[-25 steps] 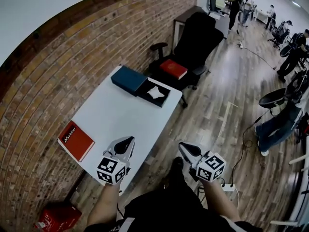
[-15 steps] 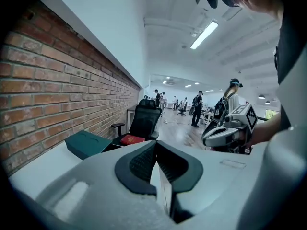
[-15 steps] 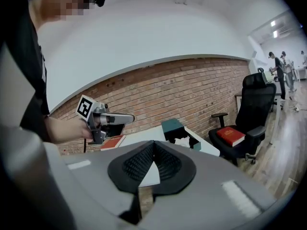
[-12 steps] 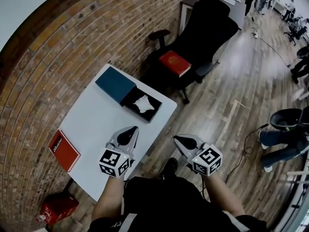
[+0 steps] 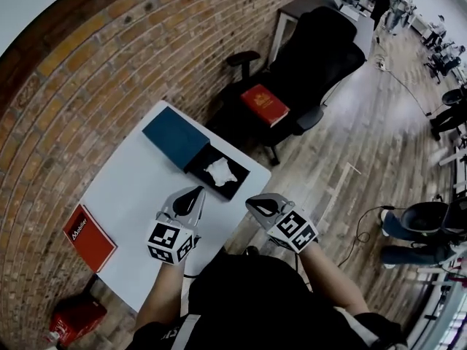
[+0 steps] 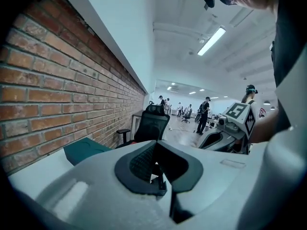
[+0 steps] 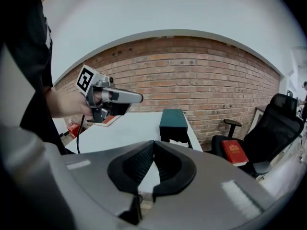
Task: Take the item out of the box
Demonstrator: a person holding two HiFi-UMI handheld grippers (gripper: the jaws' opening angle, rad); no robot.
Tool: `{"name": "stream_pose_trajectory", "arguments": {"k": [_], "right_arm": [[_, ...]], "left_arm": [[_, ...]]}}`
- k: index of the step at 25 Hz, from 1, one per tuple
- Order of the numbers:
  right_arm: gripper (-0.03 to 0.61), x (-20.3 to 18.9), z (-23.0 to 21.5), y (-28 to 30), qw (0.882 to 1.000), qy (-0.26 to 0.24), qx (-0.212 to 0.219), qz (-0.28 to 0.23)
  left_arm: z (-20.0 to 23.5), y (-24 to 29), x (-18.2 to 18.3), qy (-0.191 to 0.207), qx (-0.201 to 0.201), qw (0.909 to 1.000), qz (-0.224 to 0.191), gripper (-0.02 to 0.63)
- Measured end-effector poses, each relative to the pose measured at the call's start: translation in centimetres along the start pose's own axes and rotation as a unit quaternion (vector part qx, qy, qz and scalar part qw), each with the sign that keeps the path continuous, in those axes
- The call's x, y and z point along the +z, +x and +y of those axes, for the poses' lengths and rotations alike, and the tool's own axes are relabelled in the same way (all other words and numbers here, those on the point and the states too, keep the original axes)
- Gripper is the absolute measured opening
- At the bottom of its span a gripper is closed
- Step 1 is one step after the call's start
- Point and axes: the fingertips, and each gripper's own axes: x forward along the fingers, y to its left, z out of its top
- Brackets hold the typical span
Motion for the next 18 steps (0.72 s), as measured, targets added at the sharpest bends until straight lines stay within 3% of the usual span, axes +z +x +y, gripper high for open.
{"name": "stream_pose_trajectory", "arguments": {"k": [6, 12, 18], "right_arm": [[0.042, 0.2, 0.2, 5.7, 0.996, -0.054, 0.021, 0.073], [0.068, -1.2, -1.7, 9.4, 0.986, -0.109, 0.046, 0.118], [0.121, -4.0, -4.0, 12.5, 0.970, -0.165, 0.068, 0.162]], "left_arm": [[3.2, -0.2, -1.9, -0.026, -0.006, 0.9996, 0.006, 0.005], [5.4, 0.2, -4.7, -0.063, 0.027, 0.9974, 0.020, 0.005], [7.1, 1.2, -5.1, -0.083, 0.057, 0.9946, 0.026, 0.005]]}}
